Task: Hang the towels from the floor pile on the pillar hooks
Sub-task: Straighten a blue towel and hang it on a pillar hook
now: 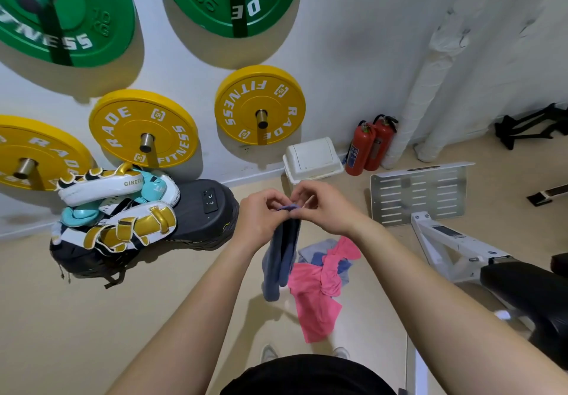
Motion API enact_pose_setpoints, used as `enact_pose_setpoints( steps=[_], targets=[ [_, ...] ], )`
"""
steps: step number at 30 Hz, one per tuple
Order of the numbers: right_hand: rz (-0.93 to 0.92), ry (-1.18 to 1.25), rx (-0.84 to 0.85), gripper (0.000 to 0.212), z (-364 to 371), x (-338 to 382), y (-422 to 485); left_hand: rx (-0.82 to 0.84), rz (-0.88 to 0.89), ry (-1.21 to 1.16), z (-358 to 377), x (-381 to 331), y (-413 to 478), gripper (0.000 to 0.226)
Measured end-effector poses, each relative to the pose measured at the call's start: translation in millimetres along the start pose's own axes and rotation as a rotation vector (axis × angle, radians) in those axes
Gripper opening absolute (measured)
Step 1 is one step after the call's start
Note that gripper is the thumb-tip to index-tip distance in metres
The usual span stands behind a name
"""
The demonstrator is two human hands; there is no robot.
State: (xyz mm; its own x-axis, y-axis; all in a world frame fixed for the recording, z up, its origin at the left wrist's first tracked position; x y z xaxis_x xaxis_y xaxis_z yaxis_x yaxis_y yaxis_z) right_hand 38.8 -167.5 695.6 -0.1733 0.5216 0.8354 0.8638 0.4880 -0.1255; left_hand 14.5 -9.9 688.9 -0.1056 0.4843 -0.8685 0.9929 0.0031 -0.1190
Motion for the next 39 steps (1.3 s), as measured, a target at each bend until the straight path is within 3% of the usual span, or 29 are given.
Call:
enact_pose_setpoints(
  steps=[2, 7, 13, 20, 23, 25, 30, 35, 39],
  targets=[
    [-0.015, -0.019, -0.040, 0.011, -2.8, 3.1, 1.2, 0.017, 0.008, -0.038, 2.0, 2.7, -2.1, 0.015],
    [-0.071, -0.027, -0.153, 0.011, -18.4, 20.6, 0.2, 0.057, 0.059, -0.044, 10.5, 12.3, -7.3, 0.007],
    [-0.097, -0.064, -0.369, 0.009, -69.5, 46.2, 0.3, 0.109, -0.001, -0.054, 15.9, 30.1, -15.6, 0.016],
    [0.044, -0.173, -0.579, 0.013, -133.6, 22.2, -6.6, 0.030, -0.052, -0.057, -8.0, 50.6, -12.7, 0.011],
    [0.173, -0.238, -0.508, 0.009, -123.9, -8.2, -14.0, 0.004, -0.027, -0.070, -16.8, 41.1, -10.2, 0.007],
    [0.187, -0.224, -0.356, 0.010, -94.9, -18.3, -16.5, 0.023, 0.022, -0.061, -15.0, 27.0, -8.9, 0.008],
    [0.099, -0.092, -0.021, 0.039, -14.1, -8.7, -14.3, 0.067, 0.100, 0.011, -1.0, 2.0, -6.3, 0.006],
    [0.071, -0.116, 0.071, 0.003, 9.9, -6.6, -4.8, 0.060, 0.069, 0.045, -0.7, 3.5, -7.0, 0.006],
    [0.053, -0.184, 0.036, 0.024, -1.6, -1.1, -0.6, 0.060, 0.056, 0.045, -3.5, 12.1, -8.3, 0.005]
  ],
)
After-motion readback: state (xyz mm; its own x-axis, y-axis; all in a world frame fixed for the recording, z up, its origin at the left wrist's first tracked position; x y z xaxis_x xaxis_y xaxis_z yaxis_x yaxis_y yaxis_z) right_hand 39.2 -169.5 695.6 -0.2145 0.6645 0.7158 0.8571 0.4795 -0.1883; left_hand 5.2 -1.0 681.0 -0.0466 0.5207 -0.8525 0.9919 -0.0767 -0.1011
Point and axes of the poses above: each hand's wrist, its own y-axis towards the middle knuckle, its own z-axis out of the palm, x = y × z, the point moved 5 cm from there along y, towards the middle knuckle, and after that the axes turned 4 degrees about x, right-handed, at the moved point
